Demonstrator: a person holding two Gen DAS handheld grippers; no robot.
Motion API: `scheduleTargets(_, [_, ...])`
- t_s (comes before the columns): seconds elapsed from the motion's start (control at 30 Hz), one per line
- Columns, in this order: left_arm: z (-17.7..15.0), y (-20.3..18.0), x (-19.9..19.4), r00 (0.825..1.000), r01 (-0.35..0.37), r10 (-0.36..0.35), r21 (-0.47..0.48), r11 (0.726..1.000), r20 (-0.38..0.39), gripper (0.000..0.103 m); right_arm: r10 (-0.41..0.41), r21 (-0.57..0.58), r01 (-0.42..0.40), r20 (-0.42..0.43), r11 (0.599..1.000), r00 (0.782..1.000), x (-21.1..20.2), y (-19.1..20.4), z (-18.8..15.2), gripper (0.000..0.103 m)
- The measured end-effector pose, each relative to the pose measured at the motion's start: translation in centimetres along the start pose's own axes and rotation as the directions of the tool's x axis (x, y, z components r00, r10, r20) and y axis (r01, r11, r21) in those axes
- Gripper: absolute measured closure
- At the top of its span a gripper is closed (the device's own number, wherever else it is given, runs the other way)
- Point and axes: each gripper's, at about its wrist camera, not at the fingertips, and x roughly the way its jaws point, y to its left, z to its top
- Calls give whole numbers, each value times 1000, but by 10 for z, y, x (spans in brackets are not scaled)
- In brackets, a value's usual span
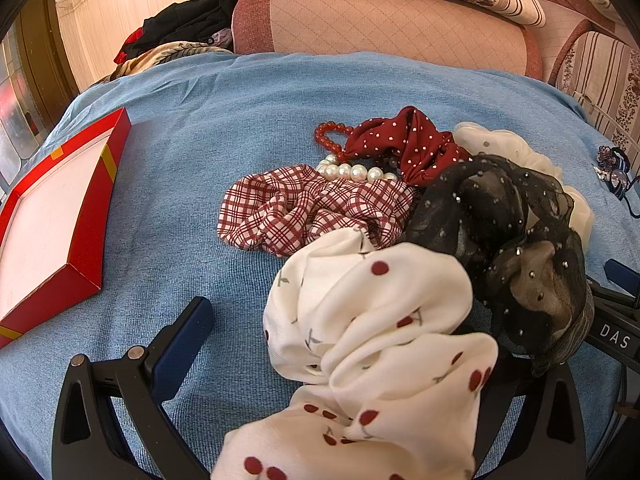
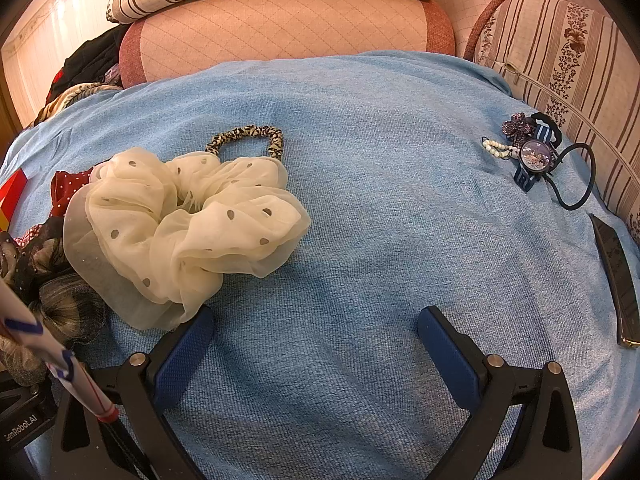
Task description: Organize jewelry
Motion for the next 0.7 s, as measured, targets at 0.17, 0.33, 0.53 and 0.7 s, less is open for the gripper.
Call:
scheduleTargets(0.17, [1, -3, 1, 1000, -21, 21, -3, 1000, -1, 0, 2, 2, -2, 4, 1000, 1000, 0, 0, -1, 0])
scheduleTargets(0.33, [0, -3, -2, 1000, -16, 16, 8, 1000, -13, 0, -42, 30, 42, -4, 999, 999, -1, 8, -1, 0])
scheduleTargets(0.53, [-9, 4, -27, 999, -7, 6, 27, 1000, 51, 0, 39, 7, -39, -27, 999, 999, -17, 7, -11, 0])
scheduleTargets(0.7, [-21, 20, -76, 988, 11, -13, 17, 1000, 155, 0, 151, 129, -147, -20, 981, 988, -39, -17, -21, 4])
